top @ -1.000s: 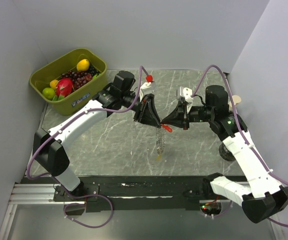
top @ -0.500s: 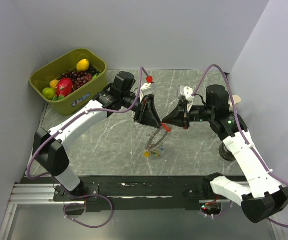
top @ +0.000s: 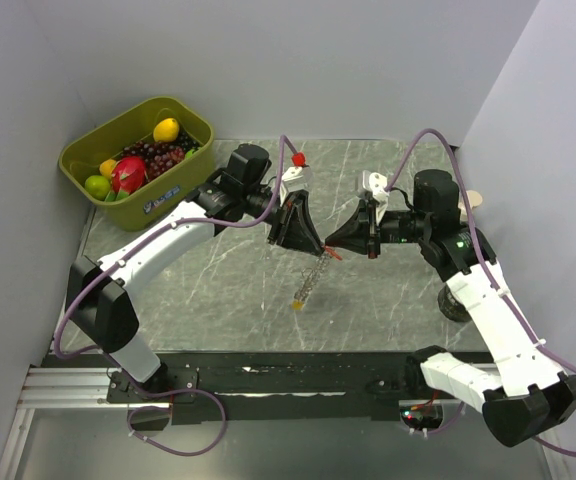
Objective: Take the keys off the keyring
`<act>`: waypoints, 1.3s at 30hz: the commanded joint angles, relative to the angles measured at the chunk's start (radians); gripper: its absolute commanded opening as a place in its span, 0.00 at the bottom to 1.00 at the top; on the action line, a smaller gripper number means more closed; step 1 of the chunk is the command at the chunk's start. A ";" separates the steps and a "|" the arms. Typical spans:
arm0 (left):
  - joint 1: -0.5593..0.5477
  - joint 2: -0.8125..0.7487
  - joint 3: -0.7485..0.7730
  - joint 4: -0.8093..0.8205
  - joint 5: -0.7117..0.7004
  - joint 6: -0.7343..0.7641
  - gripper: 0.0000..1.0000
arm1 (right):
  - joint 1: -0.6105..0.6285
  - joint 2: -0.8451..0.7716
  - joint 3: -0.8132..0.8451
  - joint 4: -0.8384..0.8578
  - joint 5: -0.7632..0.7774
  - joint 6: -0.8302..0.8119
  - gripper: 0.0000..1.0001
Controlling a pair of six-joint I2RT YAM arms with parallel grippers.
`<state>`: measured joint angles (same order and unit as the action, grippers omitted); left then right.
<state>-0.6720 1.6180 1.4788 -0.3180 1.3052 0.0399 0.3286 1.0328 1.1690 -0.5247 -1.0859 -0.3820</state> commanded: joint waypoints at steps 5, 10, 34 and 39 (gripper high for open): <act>-0.009 -0.023 0.014 -0.023 0.019 0.020 0.18 | -0.013 -0.042 0.003 0.091 -0.008 0.006 0.00; -0.009 -0.029 0.008 -0.023 0.008 0.021 0.18 | -0.014 -0.051 -0.003 0.101 -0.005 0.012 0.00; -0.008 -0.033 0.011 -0.027 -0.004 0.025 0.22 | -0.014 -0.062 -0.005 0.100 -0.002 0.008 0.00; -0.008 -0.033 0.009 -0.029 -0.004 0.025 0.21 | -0.014 -0.065 -0.009 0.098 0.007 0.003 0.00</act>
<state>-0.6724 1.6180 1.4792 -0.3416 1.2865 0.0448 0.3264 1.0004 1.1526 -0.5022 -1.0824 -0.3756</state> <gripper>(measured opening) 0.219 0.007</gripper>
